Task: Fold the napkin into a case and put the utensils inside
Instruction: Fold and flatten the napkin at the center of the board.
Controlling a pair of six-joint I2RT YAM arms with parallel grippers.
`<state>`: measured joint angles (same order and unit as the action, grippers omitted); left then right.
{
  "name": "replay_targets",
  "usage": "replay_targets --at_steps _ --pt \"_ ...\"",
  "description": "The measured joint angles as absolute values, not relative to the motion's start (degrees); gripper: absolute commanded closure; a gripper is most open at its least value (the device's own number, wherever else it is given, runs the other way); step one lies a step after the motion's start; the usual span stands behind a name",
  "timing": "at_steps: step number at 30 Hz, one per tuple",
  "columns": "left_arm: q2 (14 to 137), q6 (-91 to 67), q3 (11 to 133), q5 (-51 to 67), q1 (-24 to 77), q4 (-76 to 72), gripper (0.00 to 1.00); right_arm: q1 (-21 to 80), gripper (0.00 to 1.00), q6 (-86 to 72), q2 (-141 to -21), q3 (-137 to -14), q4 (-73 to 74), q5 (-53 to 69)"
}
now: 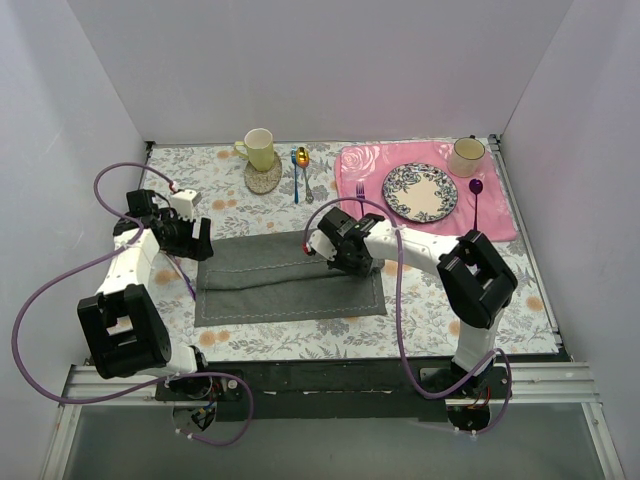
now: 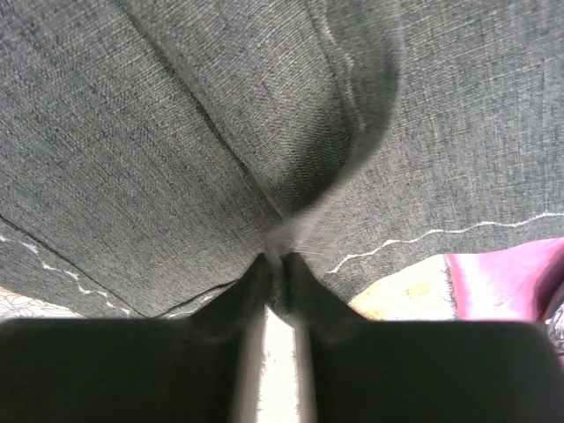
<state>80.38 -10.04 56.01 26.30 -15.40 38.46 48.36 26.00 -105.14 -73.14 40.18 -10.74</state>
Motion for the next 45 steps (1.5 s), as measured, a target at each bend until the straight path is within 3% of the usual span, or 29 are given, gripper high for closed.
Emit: replay_targets --at_steps 1,9,17,29,34,45 --pt "80.4 -9.8 56.2 26.4 -15.4 38.5 0.25 48.3 0.98 26.1 -105.1 -73.1 40.1 -10.8" --pt "80.8 -1.3 57.2 31.3 -15.4 40.5 0.49 47.6 0.99 27.2 -101.9 -73.1 40.2 -8.9" --pt "86.0 12.0 58.1 36.5 -15.4 45.7 0.55 44.9 0.99 30.9 -93.6 -69.0 39.3 -4.0" --pt "92.5 20.2 63.2 36.4 -14.0 51.2 0.45 45.0 0.99 38.5 -86.8 -57.5 35.7 3.7" --pt "92.5 20.9 62.7 35.7 -12.4 52.0 0.36 45.0 0.99 42.8 -83.7 -51.8 31.2 5.0" --pt "94.7 20.5 62.6 31.6 -8.0 50.7 0.41 45.0 0.99 50.3 -81.7 -45.6 24.6 5.1"
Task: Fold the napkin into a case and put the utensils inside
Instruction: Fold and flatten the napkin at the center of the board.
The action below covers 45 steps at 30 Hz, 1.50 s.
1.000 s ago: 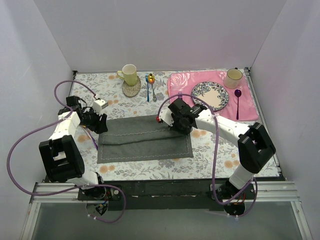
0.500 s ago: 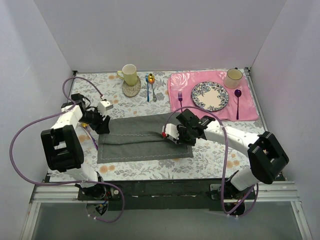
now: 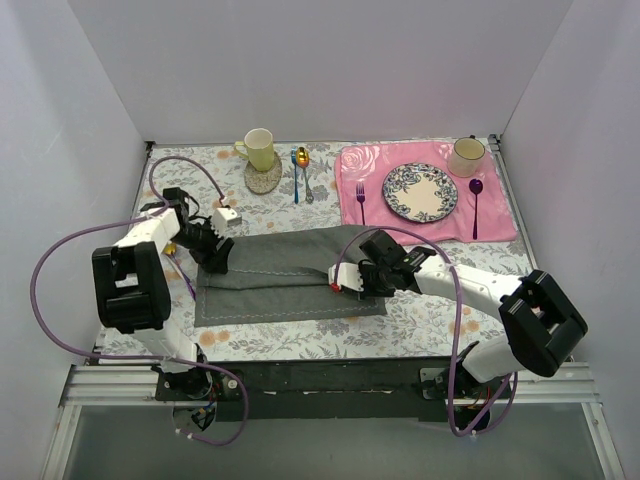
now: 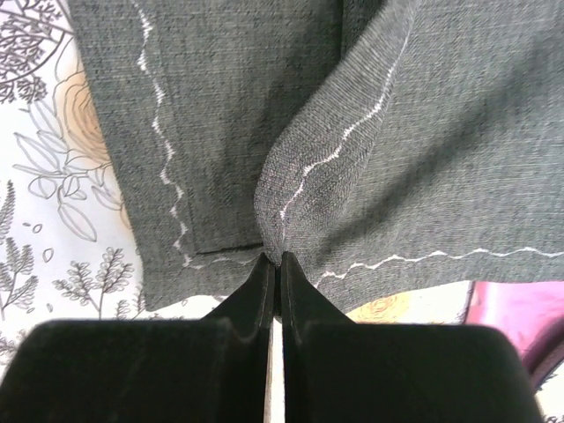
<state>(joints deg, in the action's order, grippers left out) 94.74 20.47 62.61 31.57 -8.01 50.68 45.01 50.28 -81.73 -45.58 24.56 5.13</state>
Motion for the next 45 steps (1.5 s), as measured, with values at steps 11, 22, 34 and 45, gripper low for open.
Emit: replay_targets --at_steps 11,22,34,45 --pt "97.7 19.2 62.7 27.6 -7.0 53.2 0.78 45.0 0.99 51.2 -83.2 -45.6 22.9 5.1" --pt "89.5 21.8 60.6 26.5 -6.9 57.6 1.00 45.0 0.99 51.1 -83.2 -47.4 24.2 6.3" --pt "69.1 32.4 47.0 25.3 -9.8 64.6 0.59 45.0 0.99 51.2 -83.2 -48.7 27.2 9.7" --pt "74.2 27.9 52.9 30.2 -16.3 63.0 0.44 45.0 0.99 51.6 -83.1 -46.7 27.7 11.3"
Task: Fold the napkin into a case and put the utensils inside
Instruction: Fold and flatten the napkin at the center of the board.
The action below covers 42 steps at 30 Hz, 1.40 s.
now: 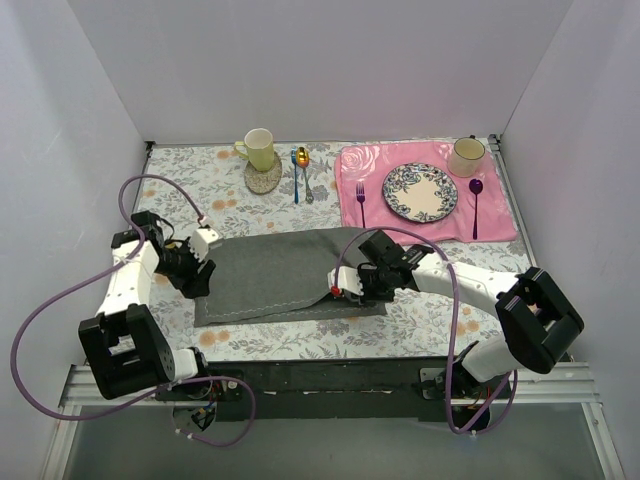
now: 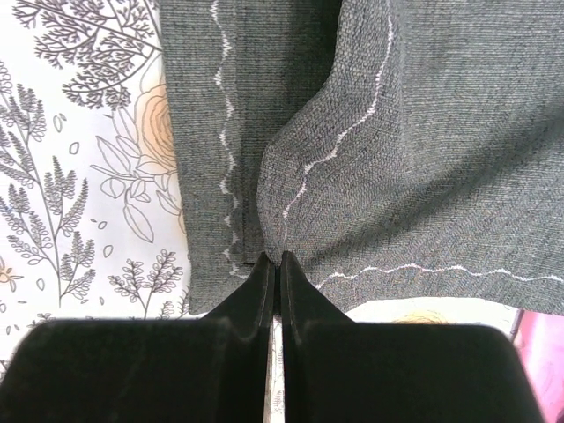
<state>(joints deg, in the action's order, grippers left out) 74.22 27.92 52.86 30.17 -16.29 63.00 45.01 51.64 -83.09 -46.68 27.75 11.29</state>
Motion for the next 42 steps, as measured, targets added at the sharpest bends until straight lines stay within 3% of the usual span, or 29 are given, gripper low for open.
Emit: replay_targets --at_steps 8,16,24,33,42 --pt "74.2 14.0 47.7 26.2 -17.3 55.6 0.44 45.0 0.99 51.2 -83.8 -47.5 30.2 13.7" --pt "81.3 3.5 56.0 28.7 -17.9 53.5 0.49 45.0 0.99 50.5 -83.8 -56.9 36.5 17.5" --pt "73.7 14.7 51.5 30.3 -17.9 59.3 0.58 45.0 0.99 50.3 -83.9 -56.2 39.1 18.9" --pt "65.6 29.6 40.1 28.8 -17.3 62.0 0.55 44.9 0.99 48.9 -87.9 -55.2 39.7 19.7" --pt "60.2 33.6 32.9 23.5 -13.9 57.3 0.58 43.4 0.99 47.5 -92.1 -52.7 37.1 20.1"
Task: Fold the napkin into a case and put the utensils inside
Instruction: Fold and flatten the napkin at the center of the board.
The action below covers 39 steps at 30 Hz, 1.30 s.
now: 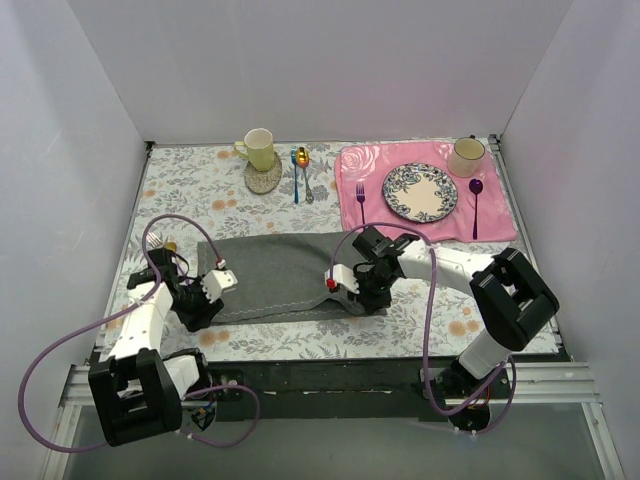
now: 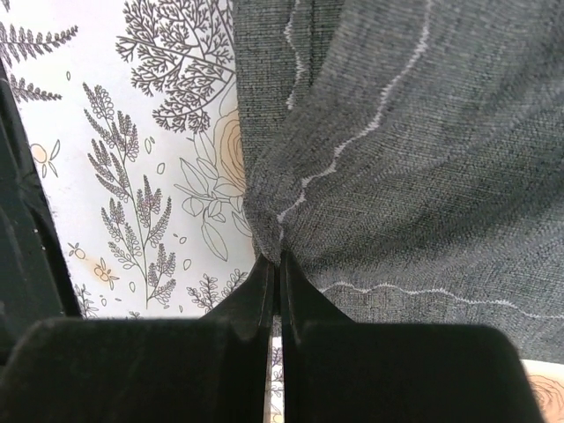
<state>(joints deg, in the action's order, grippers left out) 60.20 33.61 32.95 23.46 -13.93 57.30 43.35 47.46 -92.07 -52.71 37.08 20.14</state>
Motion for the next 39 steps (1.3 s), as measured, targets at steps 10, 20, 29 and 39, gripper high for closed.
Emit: replay_targets --at_steps 10,20,29,39 --pt "61.8 30.7 32.7 22.0 -7.7 53.2 0.73 37.3 0.99 47.5 -93.4 -53.1 37.2 24.6" --pt "62.1 30.5 34.2 21.8 -6.3 53.6 0.77 37.2 0.99 47.6 -93.6 -53.9 38.2 23.9" --pt "60.3 32.4 34.3 21.7 -5.8 57.3 0.60 37.1 0.99 47.5 -94.6 -55.0 39.2 23.4" --pt "61.3 30.1 34.2 20.9 -2.4 55.9 0.66 37.1 0.99 47.5 -94.7 -55.1 39.4 23.5"
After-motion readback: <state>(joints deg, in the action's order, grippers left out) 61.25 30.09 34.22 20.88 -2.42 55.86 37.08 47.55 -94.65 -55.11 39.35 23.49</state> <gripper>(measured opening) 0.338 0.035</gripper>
